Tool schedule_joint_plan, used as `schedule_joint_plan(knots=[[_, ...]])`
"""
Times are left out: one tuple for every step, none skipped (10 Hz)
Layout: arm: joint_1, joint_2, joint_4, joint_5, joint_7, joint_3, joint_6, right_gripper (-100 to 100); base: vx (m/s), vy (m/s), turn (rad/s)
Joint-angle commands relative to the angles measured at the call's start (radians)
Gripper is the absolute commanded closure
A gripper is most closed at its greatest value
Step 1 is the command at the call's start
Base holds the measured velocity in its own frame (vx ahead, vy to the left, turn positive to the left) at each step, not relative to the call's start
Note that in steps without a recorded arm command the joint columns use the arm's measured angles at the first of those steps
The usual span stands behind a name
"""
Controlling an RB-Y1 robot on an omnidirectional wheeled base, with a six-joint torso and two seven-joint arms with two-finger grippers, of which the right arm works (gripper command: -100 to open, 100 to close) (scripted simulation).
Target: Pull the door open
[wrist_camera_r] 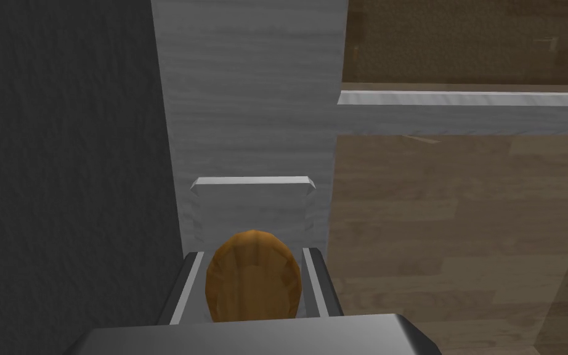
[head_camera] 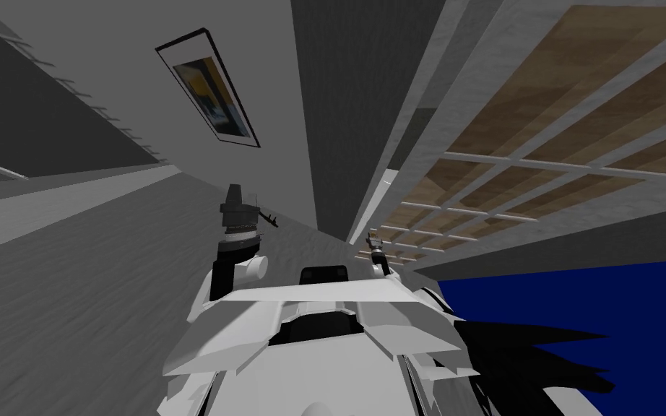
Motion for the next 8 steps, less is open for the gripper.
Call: schedule_joint_plan(knots=[[0.006, -0.017, 0.007, 0.012, -0.034, 0.024, -0.019, 100, -0.207, -0.024, 0.112], [0.011, -0.027, 0.005, 0.018, -0.050, 0.037, -0.025, 100, -0.190, -0.023, 0.082], [0.017, -0.036, 0.003, 0.023, -0.065, 0.049, -0.031, 100, -0.189, -0.042, 0.088], [0.023, -0.046, 0.001, 0.030, -0.082, 0.064, -0.038, 100, -0.204, -0.035, 0.108], [0.023, -0.041, -0.006, 0.025, -0.067, 0.054, -0.027, 100, -0.092, -0.012, 0.028], [0.038, -0.056, -0.009, 0.040, -0.093, 0.077, -0.046, 100, -0.163, -0.007, 0.087], [0.044, -0.064, -0.012, 0.047, -0.104, 0.088, -0.056, 100, -0.227, -0.063, 0.097], [0.052, -0.073, -0.014, 0.054, -0.117, 0.099, -0.068, 100, -0.211, -0.084, 0.094]])
